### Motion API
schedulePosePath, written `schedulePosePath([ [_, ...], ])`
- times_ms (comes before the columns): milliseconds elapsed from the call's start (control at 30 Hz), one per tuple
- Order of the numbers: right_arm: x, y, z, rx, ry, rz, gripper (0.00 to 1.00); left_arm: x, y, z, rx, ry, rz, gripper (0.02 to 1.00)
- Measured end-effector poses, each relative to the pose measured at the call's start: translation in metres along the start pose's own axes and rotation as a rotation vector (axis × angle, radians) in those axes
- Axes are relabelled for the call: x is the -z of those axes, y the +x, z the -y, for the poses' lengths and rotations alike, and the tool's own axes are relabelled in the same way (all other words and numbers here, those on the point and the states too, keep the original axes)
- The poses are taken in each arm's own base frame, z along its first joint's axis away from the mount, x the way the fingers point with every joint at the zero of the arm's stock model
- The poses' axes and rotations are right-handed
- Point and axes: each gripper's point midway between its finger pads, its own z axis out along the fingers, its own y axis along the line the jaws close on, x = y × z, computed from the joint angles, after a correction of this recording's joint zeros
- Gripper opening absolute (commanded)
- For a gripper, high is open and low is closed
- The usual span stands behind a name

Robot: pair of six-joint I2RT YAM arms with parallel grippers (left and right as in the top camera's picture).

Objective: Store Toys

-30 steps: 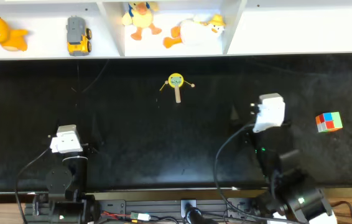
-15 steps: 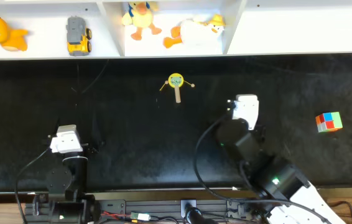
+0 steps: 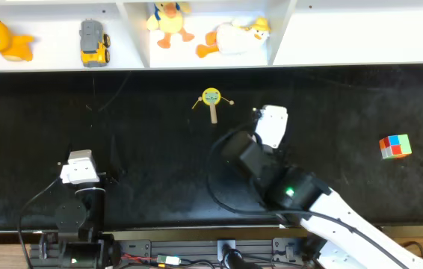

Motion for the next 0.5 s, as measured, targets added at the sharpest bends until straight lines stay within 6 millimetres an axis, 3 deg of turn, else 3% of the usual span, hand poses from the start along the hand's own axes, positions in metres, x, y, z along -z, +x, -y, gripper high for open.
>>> schedulePosePath([
  [267,-0.015,0.003,-0.017,-0.01,0.016,-0.043,0.996,0.0,0.0,0.0,0.0,0.0,0.0,0.998],
  [500,-0.034,0.021,-0.02,0.006,0.054,-0.102,0.996,0.0,0.0,0.0,0.0,0.0,0.0,0.998],
])
